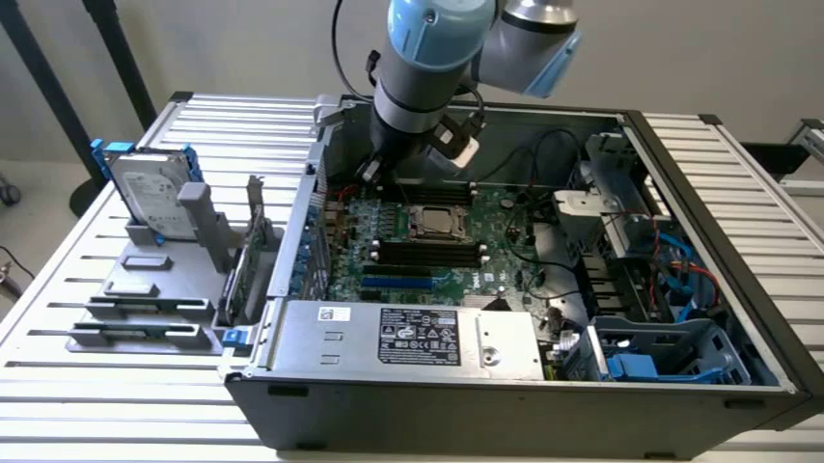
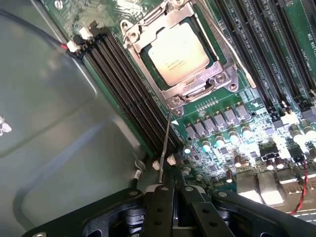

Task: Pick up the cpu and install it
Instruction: 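Install the first cpu locking lever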

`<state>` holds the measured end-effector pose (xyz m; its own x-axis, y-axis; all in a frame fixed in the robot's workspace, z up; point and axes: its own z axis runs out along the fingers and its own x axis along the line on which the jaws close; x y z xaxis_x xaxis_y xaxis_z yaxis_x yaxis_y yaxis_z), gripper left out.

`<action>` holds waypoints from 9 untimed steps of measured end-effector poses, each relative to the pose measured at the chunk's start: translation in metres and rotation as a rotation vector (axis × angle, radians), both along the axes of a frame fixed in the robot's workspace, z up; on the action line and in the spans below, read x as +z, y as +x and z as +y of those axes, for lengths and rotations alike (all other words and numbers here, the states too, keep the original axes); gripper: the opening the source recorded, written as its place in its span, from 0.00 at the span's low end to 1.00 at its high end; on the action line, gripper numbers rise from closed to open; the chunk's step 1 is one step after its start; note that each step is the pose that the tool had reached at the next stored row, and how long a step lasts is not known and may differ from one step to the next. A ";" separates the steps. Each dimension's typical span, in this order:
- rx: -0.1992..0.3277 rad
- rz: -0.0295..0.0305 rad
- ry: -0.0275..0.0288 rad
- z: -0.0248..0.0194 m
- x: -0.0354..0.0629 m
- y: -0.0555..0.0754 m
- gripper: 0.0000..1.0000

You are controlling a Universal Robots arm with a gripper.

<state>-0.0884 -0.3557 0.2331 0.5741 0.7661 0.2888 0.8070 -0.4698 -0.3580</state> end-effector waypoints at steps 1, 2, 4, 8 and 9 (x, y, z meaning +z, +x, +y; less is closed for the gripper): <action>-0.011 0.0000 0.0001 0.0000 0.0000 0.000 0.11; -0.020 -0.0002 0.0002 0.0000 0.0000 0.000 0.11; -0.037 -0.0009 0.0004 0.0000 0.0000 0.000 0.11; -0.066 -0.0055 0.0007 0.0000 0.0000 0.000 0.11; -0.073 -0.0072 0.0007 0.0000 0.0001 0.000 0.11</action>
<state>-0.0884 -0.3557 0.2332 0.6266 0.7219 0.2937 0.7729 -0.5275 -0.3526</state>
